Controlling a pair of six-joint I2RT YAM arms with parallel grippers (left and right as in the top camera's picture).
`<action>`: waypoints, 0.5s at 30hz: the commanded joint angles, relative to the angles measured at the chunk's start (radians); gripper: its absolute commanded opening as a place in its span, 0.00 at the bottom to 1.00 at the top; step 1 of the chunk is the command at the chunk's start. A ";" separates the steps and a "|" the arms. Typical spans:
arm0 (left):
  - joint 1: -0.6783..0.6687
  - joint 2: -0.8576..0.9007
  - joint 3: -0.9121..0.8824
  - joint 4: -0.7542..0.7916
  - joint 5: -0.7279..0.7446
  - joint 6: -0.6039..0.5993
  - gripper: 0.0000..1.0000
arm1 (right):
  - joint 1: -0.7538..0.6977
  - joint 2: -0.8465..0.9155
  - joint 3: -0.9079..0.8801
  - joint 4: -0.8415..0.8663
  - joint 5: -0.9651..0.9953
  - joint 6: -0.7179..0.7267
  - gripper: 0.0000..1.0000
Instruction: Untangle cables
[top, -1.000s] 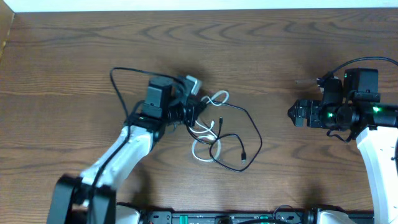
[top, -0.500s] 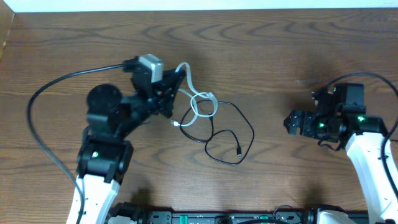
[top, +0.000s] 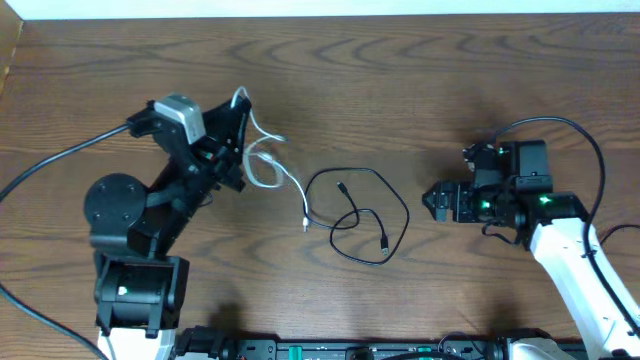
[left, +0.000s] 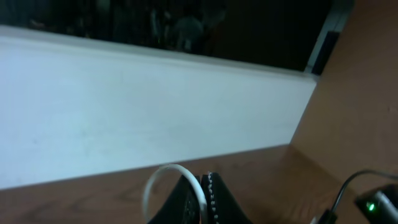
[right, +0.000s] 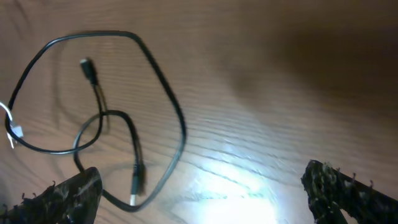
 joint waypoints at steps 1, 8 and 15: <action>0.006 -0.016 0.049 0.017 -0.013 -0.036 0.08 | 0.045 0.000 -0.003 0.023 -0.024 0.010 0.99; 0.004 0.005 0.055 0.053 -0.001 -0.160 0.08 | 0.100 0.000 -0.003 0.048 -0.024 0.009 0.99; -0.088 0.138 0.054 0.063 0.063 -0.166 0.08 | 0.113 0.000 -0.003 0.068 -0.083 -0.019 0.99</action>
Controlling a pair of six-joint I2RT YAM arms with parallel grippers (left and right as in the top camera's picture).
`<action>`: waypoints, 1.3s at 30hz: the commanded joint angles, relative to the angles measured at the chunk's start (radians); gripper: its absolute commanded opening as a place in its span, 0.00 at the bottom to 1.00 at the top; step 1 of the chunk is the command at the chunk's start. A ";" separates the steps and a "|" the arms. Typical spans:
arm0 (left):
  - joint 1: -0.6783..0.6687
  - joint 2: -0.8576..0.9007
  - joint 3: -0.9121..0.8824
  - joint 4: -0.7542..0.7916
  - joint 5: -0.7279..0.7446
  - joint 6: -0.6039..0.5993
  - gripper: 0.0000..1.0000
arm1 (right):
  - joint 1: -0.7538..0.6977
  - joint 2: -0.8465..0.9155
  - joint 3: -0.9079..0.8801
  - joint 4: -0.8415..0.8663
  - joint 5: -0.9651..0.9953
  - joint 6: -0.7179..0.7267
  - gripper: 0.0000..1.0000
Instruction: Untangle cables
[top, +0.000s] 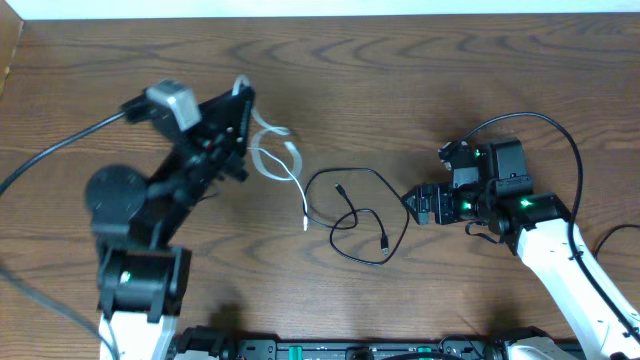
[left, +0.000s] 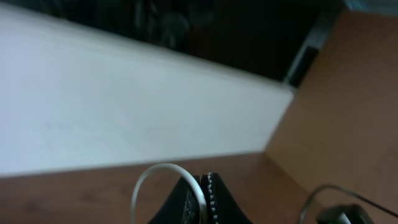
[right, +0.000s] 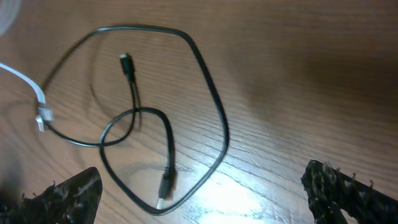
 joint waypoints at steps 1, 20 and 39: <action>-0.066 0.079 0.027 0.019 0.035 -0.023 0.08 | 0.006 0.000 -0.003 0.007 -0.062 -0.019 0.99; -0.352 0.475 0.028 0.711 -0.030 -0.253 0.08 | 0.006 0.000 -0.003 -0.086 0.203 0.077 0.99; -0.500 0.499 0.028 0.588 0.032 -0.172 0.08 | 0.004 0.000 -0.003 -0.082 0.281 0.148 0.99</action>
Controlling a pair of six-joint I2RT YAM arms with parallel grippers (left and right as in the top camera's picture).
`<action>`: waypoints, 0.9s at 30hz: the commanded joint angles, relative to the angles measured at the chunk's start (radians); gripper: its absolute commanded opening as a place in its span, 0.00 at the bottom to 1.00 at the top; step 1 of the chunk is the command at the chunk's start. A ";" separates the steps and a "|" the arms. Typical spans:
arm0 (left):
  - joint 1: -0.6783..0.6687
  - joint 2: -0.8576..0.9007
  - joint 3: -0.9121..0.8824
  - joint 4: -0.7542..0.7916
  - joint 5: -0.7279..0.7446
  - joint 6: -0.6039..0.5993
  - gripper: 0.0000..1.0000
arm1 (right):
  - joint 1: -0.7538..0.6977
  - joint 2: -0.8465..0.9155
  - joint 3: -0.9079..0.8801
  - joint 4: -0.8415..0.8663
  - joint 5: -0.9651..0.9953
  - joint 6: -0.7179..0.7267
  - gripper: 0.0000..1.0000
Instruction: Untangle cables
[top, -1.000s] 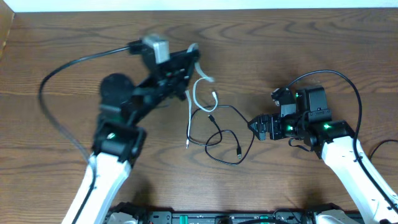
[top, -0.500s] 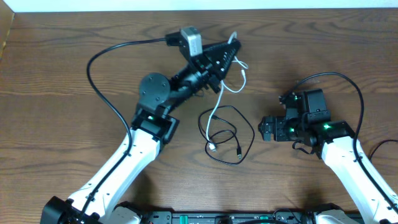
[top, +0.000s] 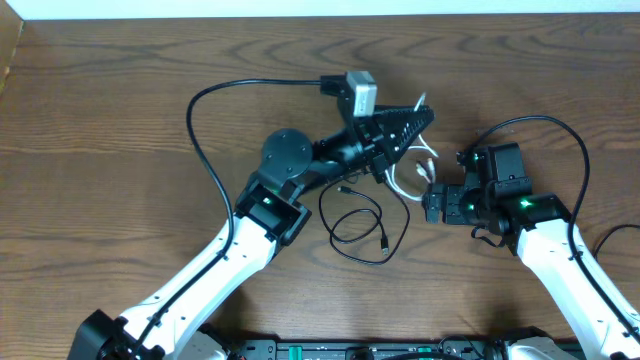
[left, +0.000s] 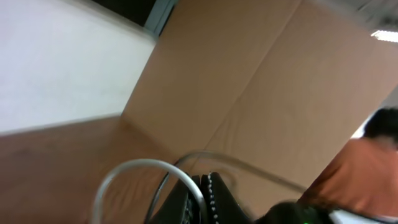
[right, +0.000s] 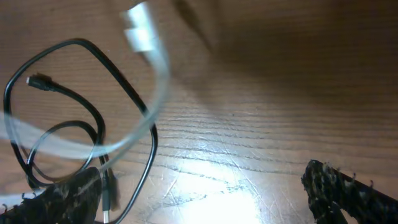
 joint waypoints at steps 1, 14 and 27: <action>0.022 0.007 0.024 -0.033 -0.014 0.061 0.08 | 0.002 0.000 0.000 -0.004 0.012 0.014 0.99; 0.048 0.007 0.024 -0.164 -0.013 0.151 0.23 | 0.002 0.000 0.000 -0.013 0.019 0.013 0.99; 0.048 0.007 0.024 -0.382 -0.049 0.251 0.28 | 0.001 0.000 0.000 -0.002 0.038 0.013 0.99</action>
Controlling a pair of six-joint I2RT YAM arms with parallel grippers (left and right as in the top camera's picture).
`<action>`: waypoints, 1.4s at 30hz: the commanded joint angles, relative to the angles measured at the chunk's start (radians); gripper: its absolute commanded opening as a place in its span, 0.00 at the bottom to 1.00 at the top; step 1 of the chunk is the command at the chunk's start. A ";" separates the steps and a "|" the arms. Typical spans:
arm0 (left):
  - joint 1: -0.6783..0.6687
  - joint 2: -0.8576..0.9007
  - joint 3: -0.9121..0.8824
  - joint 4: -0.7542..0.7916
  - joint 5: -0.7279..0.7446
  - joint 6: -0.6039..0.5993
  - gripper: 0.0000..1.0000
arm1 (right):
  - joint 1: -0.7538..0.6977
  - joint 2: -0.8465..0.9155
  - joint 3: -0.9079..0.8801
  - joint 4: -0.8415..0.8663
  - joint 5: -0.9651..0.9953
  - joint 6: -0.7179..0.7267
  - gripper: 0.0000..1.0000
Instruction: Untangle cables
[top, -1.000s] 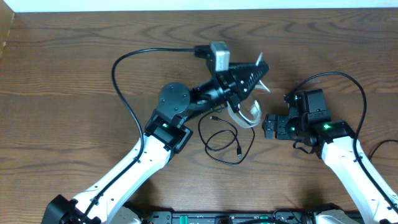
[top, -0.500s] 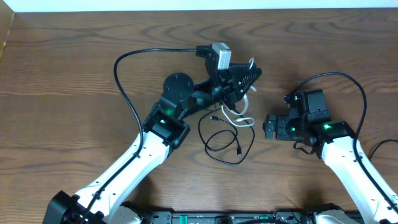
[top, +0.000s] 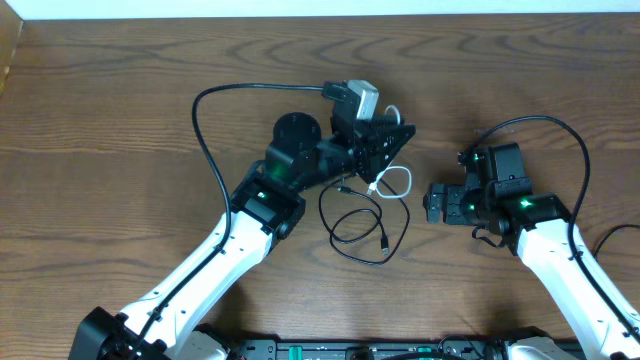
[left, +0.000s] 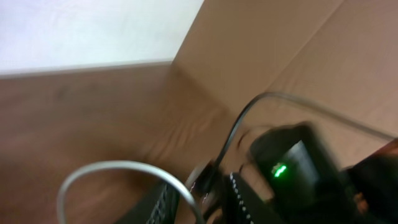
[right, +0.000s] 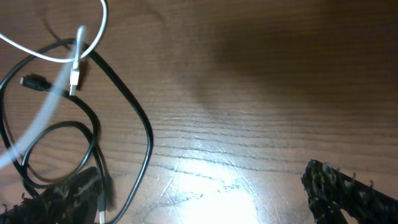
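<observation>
A white cable (top: 400, 182) lies in a loop on the wooden table, one end rising to my left gripper (top: 393, 135). In the left wrist view that gripper (left: 202, 202) has its fingers apart, and the white cable (left: 106, 167) curves across the left finger (left: 163, 200). Just below it, a black cable (top: 365, 215) lies in crossed loops. The right gripper (top: 432, 202) rests low on the table to the right of both cables. In its own view the right gripper (right: 205, 199) is open and holds nothing, with the white cable (right: 93, 37) and black cable (right: 134, 112) at its left.
My left arm's own black lead (top: 230, 90) arcs over the table's middle left. The right arm's lead (top: 560, 125) loops at the right. A white wall strip (top: 320, 8) borders the far edge. A brown cardboard panel (left: 280, 56) shows beyond the table in the left wrist view.
The left gripper's fingers were pressed together on the white cable and now stand apart. The gripper has moved slightly left, and the white loop now lies on the table. The right gripper has stayed put.
The left gripper was shut on the white cable at the table's left, apart from the black cable. It then lifted the cable slightly, then held it in the middle beside the right gripper. Now the white loop lies by the black cable and the left fingers are apart.
</observation>
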 joint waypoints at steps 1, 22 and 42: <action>0.002 -0.004 0.021 -0.083 -0.036 0.088 0.28 | 0.002 0.000 0.000 0.004 0.021 0.013 0.99; -0.052 -0.006 0.021 -0.544 -0.488 0.196 0.28 | -0.006 0.000 0.000 -0.011 -0.010 0.008 0.99; 0.138 -0.109 0.021 -0.814 -0.872 0.080 0.47 | 0.167 0.207 0.000 0.179 -0.387 -0.283 0.99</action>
